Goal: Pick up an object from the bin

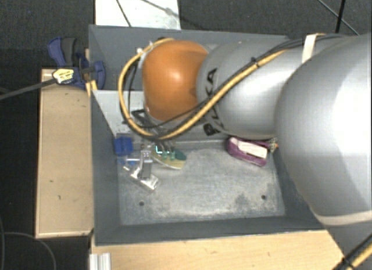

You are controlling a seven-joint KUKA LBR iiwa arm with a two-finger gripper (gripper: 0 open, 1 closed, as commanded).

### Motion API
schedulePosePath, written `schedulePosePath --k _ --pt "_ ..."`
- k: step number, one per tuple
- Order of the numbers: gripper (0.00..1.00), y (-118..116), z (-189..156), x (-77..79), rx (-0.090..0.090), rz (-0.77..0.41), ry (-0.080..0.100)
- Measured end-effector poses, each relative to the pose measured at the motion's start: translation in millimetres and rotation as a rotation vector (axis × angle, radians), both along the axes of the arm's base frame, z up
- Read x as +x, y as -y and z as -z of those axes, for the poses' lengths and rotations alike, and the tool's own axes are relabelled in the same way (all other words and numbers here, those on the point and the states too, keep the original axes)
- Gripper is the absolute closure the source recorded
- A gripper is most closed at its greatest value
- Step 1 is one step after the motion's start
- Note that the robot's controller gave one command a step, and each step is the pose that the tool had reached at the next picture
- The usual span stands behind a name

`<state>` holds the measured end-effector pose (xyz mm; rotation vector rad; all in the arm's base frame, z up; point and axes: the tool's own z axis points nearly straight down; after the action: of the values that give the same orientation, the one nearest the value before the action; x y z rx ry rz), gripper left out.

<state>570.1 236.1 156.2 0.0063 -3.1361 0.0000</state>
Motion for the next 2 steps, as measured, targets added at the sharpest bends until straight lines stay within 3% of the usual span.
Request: schedulePosePath --k 1,2 --pt "1.00 1.2 -5.1 2.3 0.002 0.007 0.008" --pt "1.00 116.0 25.5 7.3 -0.004 0.054 0.005"
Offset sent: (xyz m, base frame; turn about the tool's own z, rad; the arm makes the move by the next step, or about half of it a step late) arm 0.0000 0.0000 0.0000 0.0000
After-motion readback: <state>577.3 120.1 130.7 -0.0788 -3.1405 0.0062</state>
